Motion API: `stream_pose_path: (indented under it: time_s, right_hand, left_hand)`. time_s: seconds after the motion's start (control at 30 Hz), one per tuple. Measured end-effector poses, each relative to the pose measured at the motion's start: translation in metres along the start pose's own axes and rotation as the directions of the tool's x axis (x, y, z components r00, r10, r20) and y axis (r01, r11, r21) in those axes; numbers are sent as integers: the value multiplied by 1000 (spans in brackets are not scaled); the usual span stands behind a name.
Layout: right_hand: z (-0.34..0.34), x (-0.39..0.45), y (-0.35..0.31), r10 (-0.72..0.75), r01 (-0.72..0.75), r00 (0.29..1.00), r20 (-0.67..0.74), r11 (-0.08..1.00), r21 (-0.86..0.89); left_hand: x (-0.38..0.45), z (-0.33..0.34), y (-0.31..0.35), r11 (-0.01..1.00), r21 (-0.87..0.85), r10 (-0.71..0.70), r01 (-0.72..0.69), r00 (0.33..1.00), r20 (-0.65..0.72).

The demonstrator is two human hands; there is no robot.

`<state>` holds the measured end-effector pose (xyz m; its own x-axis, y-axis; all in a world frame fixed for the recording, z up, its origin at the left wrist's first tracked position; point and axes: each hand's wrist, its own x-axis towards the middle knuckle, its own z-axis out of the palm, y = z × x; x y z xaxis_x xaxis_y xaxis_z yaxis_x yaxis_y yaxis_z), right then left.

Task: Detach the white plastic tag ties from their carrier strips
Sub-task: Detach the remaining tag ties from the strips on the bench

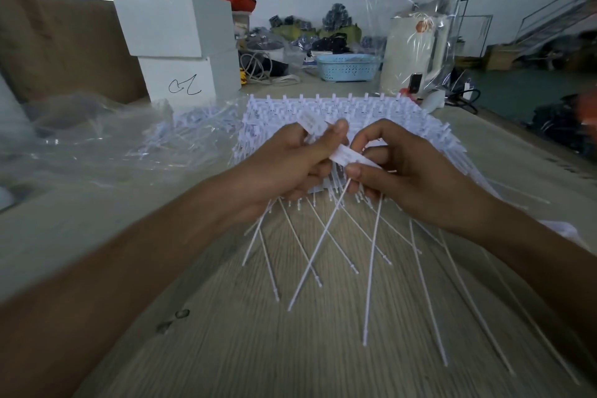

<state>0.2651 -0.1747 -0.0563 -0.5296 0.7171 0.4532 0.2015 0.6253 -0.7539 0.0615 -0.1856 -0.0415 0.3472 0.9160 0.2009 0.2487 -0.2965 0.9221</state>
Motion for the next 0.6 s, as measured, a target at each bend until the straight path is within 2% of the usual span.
stream_pose_path:
  time_s: [0.1,0.17,0.3,0.4,0.53,0.6]
  right_hand:
    - [3,-1,-4,-2,2,1000,0,997,78]
    - [0,-1,-4,9,-11,1000,22,995,100]
    - [-8,-1,-2,40,-41,999,7,993,113]
    - [-7,-1,-3,18,-16,999,-27,997,75]
    - [-9,-1,-3,5,1,996,-91,998,58]
    - [-9,-1,-3,0,4,995,-96,999,38]
  left_hand:
    - [-3,11,-1,979,145,138,-147,988,70]
    - [-3,14,-3,978,129,157,-161,987,39]
    - [-3,12,-2,999,-9,39,-40,998,-52]
    - [-2,5,-3,997,22,76,-76,997,6]
    - [-1,-3,0,989,-150,-15,19,1000,27]
    - [-1,-7,1,992,-119,-46,48,999,20]
